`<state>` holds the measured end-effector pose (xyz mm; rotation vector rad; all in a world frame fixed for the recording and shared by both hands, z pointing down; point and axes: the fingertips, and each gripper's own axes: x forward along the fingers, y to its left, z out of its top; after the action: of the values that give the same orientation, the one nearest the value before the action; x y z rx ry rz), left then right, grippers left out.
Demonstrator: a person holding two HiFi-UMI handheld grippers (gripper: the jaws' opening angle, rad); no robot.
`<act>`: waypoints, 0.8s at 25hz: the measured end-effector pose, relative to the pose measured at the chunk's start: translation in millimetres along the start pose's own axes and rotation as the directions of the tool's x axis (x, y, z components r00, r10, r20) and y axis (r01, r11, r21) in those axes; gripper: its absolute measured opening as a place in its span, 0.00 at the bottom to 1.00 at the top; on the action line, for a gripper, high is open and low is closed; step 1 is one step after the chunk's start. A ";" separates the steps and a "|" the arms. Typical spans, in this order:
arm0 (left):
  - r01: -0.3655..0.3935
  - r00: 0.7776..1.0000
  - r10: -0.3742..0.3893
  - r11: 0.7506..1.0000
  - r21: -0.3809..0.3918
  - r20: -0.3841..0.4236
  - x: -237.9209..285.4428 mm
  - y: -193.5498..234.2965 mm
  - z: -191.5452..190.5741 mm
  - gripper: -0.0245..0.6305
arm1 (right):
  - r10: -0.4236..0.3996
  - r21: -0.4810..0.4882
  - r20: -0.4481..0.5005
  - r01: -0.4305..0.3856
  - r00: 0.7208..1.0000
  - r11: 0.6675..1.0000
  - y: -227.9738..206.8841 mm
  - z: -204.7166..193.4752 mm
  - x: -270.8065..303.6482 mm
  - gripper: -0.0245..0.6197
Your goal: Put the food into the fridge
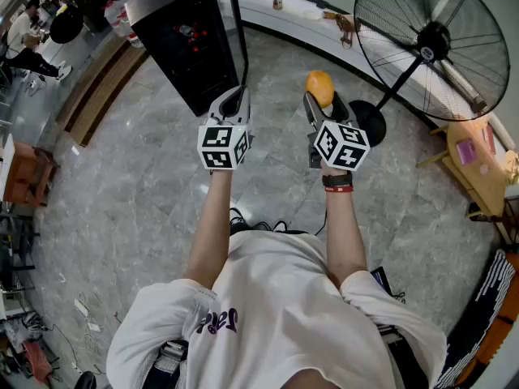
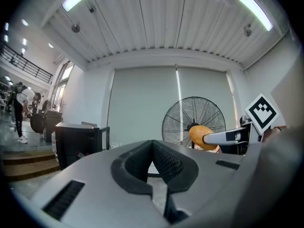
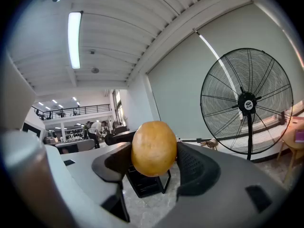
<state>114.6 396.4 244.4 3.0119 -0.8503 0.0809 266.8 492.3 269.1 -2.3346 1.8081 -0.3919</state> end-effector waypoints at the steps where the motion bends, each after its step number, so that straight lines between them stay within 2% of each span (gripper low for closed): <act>1: -0.005 1.000 0.005 1.000 0.001 -0.001 -1.8 -3.4 -1.2 0.07 | -0.002 0.002 0.000 0.002 1.000 1.000 -3.8 -1.6 -4.3 0.52; 5: -0.019 1.000 0.019 1.000 -0.009 -0.006 -8.1 -14.9 -5.8 0.07 | -0.005 0.013 -0.002 0.005 1.000 1.000 -16.1 -6.1 -16.3 0.52; 10: -0.040 0.999 0.039 0.999 -0.028 -0.016 -17.3 -15.3 -11.7 0.07 | 0.016 0.009 -0.022 -0.016 1.000 1.000 -10.3 -13.6 -17.6 0.52; 16: -0.087 0.996 0.086 0.995 -0.048 -0.030 -22.8 10.8 -22.7 0.07 | 0.088 -0.043 0.000 -0.088 0.996 0.995 18.8 -16.7 7.5 0.52; 20: -0.144 0.989 0.142 0.987 -0.066 -0.035 -30.4 39.3 -28.6 0.07 | 0.143 -0.044 -0.028 -0.144 0.989 0.989 44.4 -24.3 33.4 0.52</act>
<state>66.8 379.5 271.1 2.8754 -1.0434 0.0967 226.2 449.5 283.1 -2.2192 2.0022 -0.3637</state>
